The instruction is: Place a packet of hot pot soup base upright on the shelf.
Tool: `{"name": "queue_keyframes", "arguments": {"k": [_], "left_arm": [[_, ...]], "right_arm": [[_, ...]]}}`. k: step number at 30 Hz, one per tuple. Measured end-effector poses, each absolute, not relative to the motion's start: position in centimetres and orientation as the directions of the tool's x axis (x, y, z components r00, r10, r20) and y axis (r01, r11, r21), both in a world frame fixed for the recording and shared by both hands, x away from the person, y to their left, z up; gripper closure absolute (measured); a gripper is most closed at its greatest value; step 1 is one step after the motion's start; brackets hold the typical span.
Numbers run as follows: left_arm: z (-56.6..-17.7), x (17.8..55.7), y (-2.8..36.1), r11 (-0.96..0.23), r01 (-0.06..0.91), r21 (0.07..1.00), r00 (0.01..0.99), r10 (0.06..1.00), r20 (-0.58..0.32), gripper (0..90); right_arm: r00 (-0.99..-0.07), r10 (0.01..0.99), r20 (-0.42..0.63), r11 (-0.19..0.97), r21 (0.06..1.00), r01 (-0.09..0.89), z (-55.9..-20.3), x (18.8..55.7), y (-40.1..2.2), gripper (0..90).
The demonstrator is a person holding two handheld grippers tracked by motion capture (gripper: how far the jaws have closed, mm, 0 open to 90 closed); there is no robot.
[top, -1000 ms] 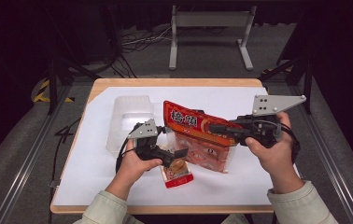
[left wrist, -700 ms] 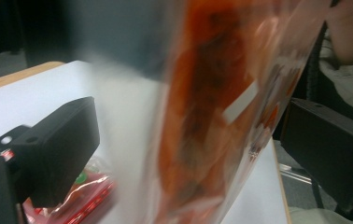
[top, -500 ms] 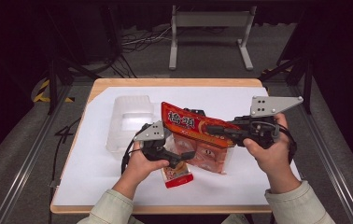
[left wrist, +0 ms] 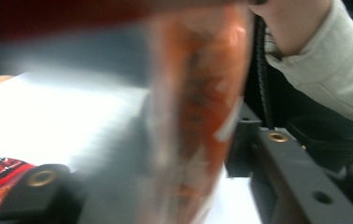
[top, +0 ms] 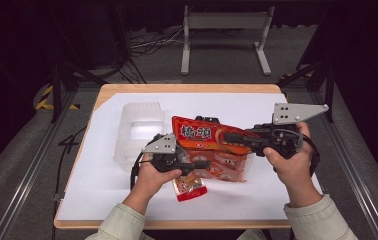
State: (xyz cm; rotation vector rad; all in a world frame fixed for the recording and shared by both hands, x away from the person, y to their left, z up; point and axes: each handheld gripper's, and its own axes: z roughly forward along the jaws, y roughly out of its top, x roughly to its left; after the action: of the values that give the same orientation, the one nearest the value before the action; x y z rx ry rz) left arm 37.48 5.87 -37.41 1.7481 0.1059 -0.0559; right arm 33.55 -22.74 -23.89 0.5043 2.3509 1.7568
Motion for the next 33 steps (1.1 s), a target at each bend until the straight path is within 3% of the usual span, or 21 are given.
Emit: {"name": "queue_keyframes", "arguments": {"k": [9,13,20,25,30,33], "left_arm": [[-36.6,37.0,5.9,-0.199,0.097,0.975,0.995,0.052,-0.088,70.2],[-36.4,36.9,6.2,-0.206,0.154,0.966,0.988,0.049,-0.147,70.4],[-36.0,36.7,6.3,-0.214,0.156,0.964,0.987,0.058,-0.147,70.5],[-35.9,36.5,6.3,-0.217,0.186,0.958,0.982,0.06,-0.177,70.6],[-35.8,36.7,6.5,-0.221,0.19,0.957,0.981,0.079,-0.176,70.6],[-35.7,36.9,7.0,-0.208,0.207,0.956,0.977,0.091,-0.191,70.6]], "right_arm": [[-0.928,0.369,0.06,0.234,0.96,0.155,-23.8,33.4,-23.3,90.0],[-0.925,0.376,0.047,0.235,0.961,0.144,-23.9,33.6,-23.3,89.1],[-0.924,0.38,0.04,0.227,0.965,0.135,-23.9,33.6,-23.5,84.9],[-0.92,0.391,0.037,0.223,0.966,0.134,-24.0,33.6,-23.7,78.8],[-0.912,0.409,0.027,0.189,0.975,0.114,-24.2,33.5,-24.2,66.0],[-0.888,0.457,-0.04,0.185,0.981,0.052,-24.3,32.9,-24.8,59.5]]}}
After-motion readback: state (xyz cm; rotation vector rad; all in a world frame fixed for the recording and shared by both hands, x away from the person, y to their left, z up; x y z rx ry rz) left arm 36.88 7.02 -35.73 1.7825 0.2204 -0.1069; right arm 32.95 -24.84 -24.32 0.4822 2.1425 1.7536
